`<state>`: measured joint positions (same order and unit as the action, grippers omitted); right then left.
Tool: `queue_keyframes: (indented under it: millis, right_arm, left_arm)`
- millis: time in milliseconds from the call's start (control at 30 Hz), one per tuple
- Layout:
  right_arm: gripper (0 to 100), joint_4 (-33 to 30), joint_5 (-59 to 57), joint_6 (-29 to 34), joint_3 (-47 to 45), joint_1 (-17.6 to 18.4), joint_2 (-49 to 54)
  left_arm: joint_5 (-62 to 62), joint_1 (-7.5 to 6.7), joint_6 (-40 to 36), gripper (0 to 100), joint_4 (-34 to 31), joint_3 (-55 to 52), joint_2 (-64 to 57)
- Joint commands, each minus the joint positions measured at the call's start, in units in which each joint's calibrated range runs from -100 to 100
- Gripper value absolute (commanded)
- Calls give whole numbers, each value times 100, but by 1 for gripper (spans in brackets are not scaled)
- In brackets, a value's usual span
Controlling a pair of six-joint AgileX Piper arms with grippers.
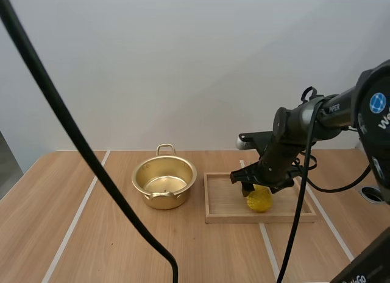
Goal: Open the pot, put the pineapple inside, and close it
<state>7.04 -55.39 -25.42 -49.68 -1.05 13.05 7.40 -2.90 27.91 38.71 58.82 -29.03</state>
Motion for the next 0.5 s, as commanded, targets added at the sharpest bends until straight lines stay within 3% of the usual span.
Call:
queue_keyframes:
  millis: [0,333,367,400,433,467]
  right_arm:
    - [100,78,63,-116,65,-18,-144]
    - [100,39,781,-534,79,-18,-540]
    - [90,39,781,-534,94,-18,-540]
    - [60,39,781,-501,104,-18,-540]
    - [24,39,781,-465,104,-18,-540]
    - [1,39,744,-436,117,-18,-540]
  left_arm:
    - [63,-15,-19,0,-34,17,-12]
    - [62,-15,11,0,-34,17,-12]
    - [62,-15,33,0,-34,17,-12]
    - [62,-15,73,0,-34,17,-12]
    - [62,-15,83,0,-34,17,-12]
    - [62,-15,83,0,-34,17,-12]
